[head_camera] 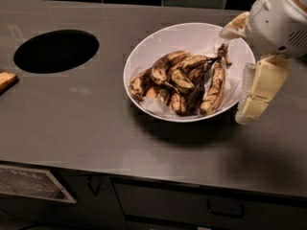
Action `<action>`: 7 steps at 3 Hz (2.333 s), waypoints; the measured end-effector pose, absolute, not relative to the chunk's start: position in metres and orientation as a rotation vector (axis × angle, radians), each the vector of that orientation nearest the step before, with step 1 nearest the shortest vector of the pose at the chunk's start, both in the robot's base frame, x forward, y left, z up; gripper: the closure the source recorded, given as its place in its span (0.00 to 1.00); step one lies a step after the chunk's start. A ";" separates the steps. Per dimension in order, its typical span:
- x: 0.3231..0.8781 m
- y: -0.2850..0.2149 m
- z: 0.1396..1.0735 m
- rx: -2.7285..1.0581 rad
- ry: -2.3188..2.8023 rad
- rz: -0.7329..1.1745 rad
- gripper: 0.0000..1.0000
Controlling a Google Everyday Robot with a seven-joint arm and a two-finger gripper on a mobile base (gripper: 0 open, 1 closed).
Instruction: Pick banana from white bowl
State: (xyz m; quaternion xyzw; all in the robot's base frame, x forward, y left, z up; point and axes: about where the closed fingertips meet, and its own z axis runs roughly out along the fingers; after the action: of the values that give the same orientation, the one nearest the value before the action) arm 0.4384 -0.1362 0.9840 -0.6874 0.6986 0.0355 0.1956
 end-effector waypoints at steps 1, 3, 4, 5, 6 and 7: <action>0.440 -0.144 0.979 -1.859 1.957 0.171 0.00; 0.444 -0.147 0.970 -1.779 1.978 0.284 0.00; 0.451 -0.132 0.966 -1.815 1.940 0.309 0.00; 0.455 -0.123 0.963 -1.821 1.914 0.329 0.00; 0.456 -0.121 0.960 -1.812 1.893 0.350 0.00; 0.456 -0.123 0.957 -1.775 1.862 0.390 0.00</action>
Offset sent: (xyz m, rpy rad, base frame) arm 0.0094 -0.0227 -0.0234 0.2539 0.1182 -0.1183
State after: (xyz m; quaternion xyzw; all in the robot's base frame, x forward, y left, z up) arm 0.4562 -0.1232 0.9569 -0.6576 0.6897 0.1446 0.2664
